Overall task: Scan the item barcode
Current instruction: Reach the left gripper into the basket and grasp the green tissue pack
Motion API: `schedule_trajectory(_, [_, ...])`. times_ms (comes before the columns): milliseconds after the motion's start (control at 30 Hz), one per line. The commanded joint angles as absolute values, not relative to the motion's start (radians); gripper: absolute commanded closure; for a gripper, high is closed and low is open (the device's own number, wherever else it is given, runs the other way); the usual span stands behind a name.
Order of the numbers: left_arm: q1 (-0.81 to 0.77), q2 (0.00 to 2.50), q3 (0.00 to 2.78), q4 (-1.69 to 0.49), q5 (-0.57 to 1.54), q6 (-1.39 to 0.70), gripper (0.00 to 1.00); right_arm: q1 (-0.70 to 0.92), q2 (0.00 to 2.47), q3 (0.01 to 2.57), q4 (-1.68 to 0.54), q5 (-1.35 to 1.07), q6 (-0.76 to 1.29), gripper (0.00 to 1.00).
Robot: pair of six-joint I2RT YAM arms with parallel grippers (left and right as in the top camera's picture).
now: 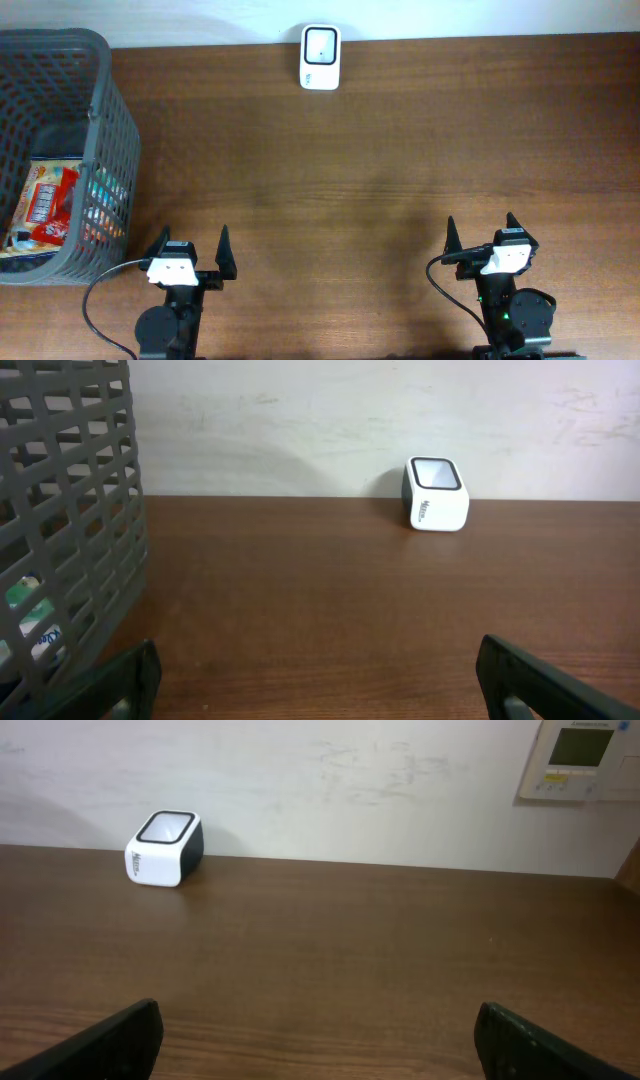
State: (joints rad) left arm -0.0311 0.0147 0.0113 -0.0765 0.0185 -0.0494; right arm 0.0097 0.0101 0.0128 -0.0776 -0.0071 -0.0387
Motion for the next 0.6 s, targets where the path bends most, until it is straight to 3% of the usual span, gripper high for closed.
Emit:
schedule_trajectory(0, [-0.026, 0.006, 0.009, -0.084, 0.004, -0.052, 0.01, 0.005, 0.003, 0.006, -0.082, 0.001, -0.045, 0.01])
schedule_trajectory(167, [-0.026, 0.006, 0.009, -0.076, 0.062, -0.066, 0.01, 0.005, 0.003, 0.006, -0.082, 0.001, -0.045, 0.01])
schedule_trajectory(267, [-0.026, 0.006, 0.009, 0.015, 0.568, -0.120, 0.01, 0.005, 0.003, 0.006, -0.082, 0.001, -0.045, 0.02])
schedule_trajectory(367, [-0.026, 0.006, 0.009, 0.225, 0.707, -0.120, 0.01, 0.005, 0.003, 0.006, -0.082, 0.001, -0.045, 0.02])
schedule_trajectory(467, [-0.026, 0.006, 0.019, 0.556, 0.671, -0.120, 0.01, 0.005, 0.003, 0.006, -0.082, 0.001, -0.045, 0.02])
schedule_trajectory(567, [-0.026, 0.008, 0.107, 0.609, 0.376, -0.119, 0.01, 0.005, 0.003, 0.006, -0.082, 0.001, -0.045, 0.01])
